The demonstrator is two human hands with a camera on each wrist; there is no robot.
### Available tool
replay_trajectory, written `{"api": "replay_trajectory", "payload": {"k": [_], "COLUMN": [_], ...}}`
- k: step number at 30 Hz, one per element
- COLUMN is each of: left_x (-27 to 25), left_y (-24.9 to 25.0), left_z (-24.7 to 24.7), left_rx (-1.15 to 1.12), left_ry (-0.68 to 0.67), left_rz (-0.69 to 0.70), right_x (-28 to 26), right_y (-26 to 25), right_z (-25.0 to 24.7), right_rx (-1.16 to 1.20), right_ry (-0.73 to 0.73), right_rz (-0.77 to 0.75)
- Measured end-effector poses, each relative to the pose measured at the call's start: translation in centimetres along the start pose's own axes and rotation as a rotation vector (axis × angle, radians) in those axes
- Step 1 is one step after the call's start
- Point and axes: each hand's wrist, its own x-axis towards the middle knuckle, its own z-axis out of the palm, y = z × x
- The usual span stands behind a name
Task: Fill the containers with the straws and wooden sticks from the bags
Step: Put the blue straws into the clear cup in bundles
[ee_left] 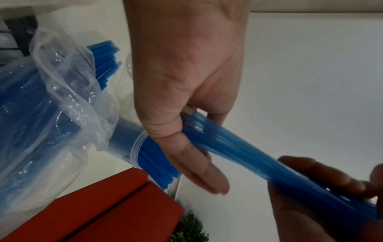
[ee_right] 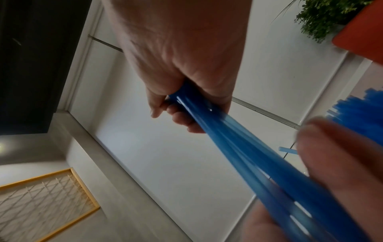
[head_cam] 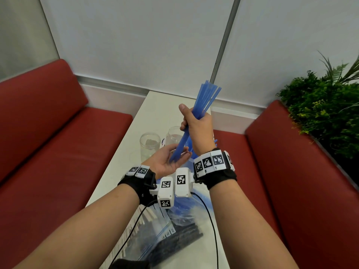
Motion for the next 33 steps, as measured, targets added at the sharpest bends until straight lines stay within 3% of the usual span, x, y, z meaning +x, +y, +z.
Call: {"api": "replay_trajectory", "payload": {"k": [3, 10, 17, 20, 26, 29, 33], "left_x": [0.1, 0.6, 1.2, 1.8, 3.1, 4.1, 5.6], "left_y": [0.4, 0.6, 0.5, 0.7, 1.9, 2.2, 2.1], "left_z": [0.4, -1.1, -2.5, -2.7, -4.3, -4.8, -5.5], "left_rx": [0.027, 0.184, 0.129, 0.180, 0.239, 0.313, 0.382], "left_ry": [0.056, 0.241, 0.320, 0.313, 0.283, 0.290, 0.373], "left_rz": [0.067, -0.035, 0.004, 0.002, 0.102, 0.143, 0.167], "right_x": [-0.1, 0.7, 1.0, 1.3, 3.3, 4.1, 5.7], "right_y": [0.3, 0.3, 2.1, 2.6, 2.4, 2.6, 3.0], "right_z": [0.1, -0.7, -1.0, -1.8, -5.7, -7.3, -8.6], "right_rx": [0.051, 0.230, 0.191, 0.104, -0.316, -0.331, -0.353], "right_ry": [-0.059, -0.201, -0.174, -0.206, -0.380, -0.454, -0.333], "right_rz": [0.042, 0.123, 0.127, 0.151, 0.308, 0.411, 0.403]}}
